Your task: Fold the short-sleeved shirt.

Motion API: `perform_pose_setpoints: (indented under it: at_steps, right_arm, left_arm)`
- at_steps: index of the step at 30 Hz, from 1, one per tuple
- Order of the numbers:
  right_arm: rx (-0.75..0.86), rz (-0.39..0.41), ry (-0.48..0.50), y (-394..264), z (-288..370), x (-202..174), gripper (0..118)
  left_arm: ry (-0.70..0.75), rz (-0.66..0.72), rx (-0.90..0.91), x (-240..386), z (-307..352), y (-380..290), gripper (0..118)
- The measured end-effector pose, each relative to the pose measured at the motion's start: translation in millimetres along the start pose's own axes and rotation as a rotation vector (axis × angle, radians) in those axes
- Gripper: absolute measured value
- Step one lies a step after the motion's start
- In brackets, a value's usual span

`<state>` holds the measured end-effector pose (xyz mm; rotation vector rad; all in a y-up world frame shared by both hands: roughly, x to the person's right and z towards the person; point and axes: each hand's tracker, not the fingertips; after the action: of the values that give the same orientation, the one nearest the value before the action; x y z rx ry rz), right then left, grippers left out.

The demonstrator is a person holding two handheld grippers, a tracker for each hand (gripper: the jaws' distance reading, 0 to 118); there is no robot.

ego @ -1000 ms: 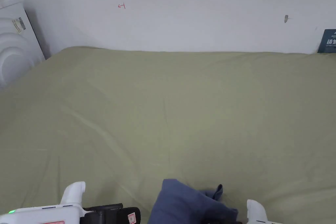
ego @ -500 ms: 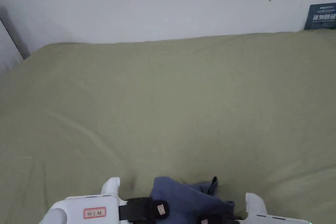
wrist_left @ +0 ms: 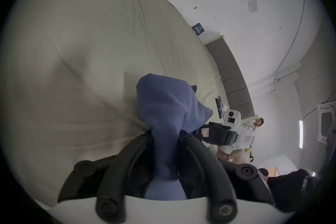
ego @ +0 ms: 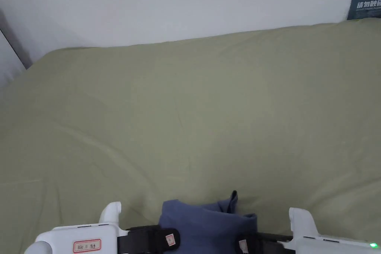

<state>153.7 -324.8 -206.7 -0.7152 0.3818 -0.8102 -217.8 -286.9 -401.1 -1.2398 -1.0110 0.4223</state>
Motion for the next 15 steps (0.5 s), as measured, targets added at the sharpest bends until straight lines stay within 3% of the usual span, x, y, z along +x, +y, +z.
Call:
perform_pose_setpoints:
  at_steps: [8, 15]
  right_arm:
    - [0.044, 0.043, 0.029, 7.6, -5.6, -30.6, 0]
    - [0.030, 0.091, 0.077, 9.9, -21.4, -63.8, 0]
  left_arm:
    - [0.164, -0.075, -0.006, -49.3, 109.8, 45.6, 24]
    - [0.312, -0.038, 0.050, -104.6, 209.3, 88.2, 24]
